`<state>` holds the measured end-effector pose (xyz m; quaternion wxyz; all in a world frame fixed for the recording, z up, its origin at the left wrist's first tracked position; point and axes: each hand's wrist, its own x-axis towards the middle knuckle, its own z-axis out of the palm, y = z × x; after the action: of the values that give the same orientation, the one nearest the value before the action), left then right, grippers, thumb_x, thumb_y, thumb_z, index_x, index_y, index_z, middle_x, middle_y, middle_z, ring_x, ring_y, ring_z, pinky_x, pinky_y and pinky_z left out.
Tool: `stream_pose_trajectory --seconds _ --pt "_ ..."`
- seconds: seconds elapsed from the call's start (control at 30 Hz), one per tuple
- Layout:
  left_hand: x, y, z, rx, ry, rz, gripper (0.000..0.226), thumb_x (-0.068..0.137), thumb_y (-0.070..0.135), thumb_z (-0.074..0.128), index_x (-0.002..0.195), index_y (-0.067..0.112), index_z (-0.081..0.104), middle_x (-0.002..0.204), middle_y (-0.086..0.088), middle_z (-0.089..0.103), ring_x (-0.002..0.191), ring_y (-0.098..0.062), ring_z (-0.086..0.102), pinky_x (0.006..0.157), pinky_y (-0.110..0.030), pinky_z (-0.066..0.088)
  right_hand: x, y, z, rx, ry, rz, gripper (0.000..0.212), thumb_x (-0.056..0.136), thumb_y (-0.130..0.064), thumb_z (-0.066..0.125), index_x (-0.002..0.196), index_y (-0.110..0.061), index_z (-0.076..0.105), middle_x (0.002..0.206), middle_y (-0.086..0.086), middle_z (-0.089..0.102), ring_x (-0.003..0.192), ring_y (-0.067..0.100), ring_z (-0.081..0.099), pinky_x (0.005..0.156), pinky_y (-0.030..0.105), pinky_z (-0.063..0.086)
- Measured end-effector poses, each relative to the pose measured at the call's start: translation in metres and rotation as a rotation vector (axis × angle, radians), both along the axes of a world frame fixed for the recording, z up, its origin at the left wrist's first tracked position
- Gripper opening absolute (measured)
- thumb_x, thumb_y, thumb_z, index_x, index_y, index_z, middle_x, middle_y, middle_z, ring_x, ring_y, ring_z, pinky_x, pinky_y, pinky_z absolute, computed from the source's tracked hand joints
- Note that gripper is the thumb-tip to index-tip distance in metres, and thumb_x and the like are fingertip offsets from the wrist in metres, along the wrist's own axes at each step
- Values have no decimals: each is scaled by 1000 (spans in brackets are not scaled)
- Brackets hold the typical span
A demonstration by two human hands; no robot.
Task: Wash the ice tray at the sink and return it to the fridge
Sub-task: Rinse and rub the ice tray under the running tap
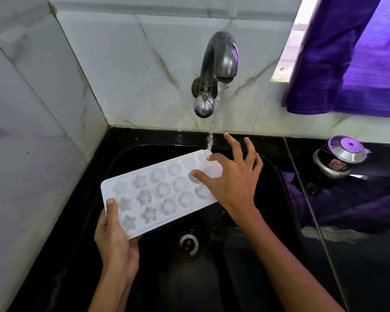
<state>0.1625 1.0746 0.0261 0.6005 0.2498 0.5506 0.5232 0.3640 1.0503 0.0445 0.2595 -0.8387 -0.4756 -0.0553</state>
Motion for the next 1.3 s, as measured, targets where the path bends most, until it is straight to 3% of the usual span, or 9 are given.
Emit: stream_pose_trajectory --seconds 0.07,0.23,0.37,0.57,0.73,0.83,1.07,1.23,1.3 --pt "0 -2 1 8 0 6 20 94 40 51 92 28 66 93 2 73 82 -17 71 66 -37 60 -3 -3 -2 40 -23 -28 38 67 -66 67 82 -31 70 145 -9 41 140 24 18 107 48 21" --pt "0 -5 2 13 -10 39 19 93 40 52 93 28 66 89 5 74 76 -14 72 53 -31 58 -4 -7 -11 -118 20 104 36 89 -58 45 98 -34 71 157 -9 18 144 24 -1 113 47 5" --pt "-1 -6 4 26 1 79 19 94 39 52 93 27 67 93 3 72 75 -13 72 52 -29 57 -2 -6 -8 -108 -26 96 37 83 -64 51 87 -35 74 155 -8 23 144 26 0 113 48 2" --pt "1 -11 6 23 -1 74 19 94 39 52 95 27 66 91 5 73 77 -13 72 53 -30 58 -1 -5 -2 -209 0 161 36 88 -60 46 104 -38 69 159 -8 0 142 26 -16 112 49 -9" --pt "0 -12 9 36 12 76 19 94 38 51 92 26 67 97 1 71 79 -15 71 54 -30 58 4 -10 4 -278 18 74 42 78 -72 48 93 -40 71 158 -8 0 141 28 -19 108 51 -15" --pt "2 -17 9 23 2 74 22 93 38 52 99 22 66 100 -2 71 77 -15 71 52 -31 58 2 -15 7 -315 -66 54 45 80 -73 44 102 -43 68 159 -5 -6 140 31 -21 104 52 -17" --pt "2 -20 15 31 -20 47 19 94 38 52 91 24 65 97 -3 70 74 -14 70 49 -29 57 -3 -17 16 -328 -86 51 39 83 -65 49 91 -35 73 159 -5 0 142 33 -17 104 53 -15" --pt "3 -18 20 30 -28 35 21 94 39 52 97 22 65 99 -4 70 86 -22 69 53 -32 58 -7 -15 20 -389 -99 74 42 90 -62 39 110 -38 67 159 -2 -10 141 34 -22 106 55 -14" --pt "4 -17 21 39 -16 34 21 94 39 52 95 23 65 98 -3 70 87 -22 68 59 -35 59 -8 -13 21 -414 -64 73 40 90 -60 41 105 -35 70 159 -2 -7 141 35 -21 109 57 -10"
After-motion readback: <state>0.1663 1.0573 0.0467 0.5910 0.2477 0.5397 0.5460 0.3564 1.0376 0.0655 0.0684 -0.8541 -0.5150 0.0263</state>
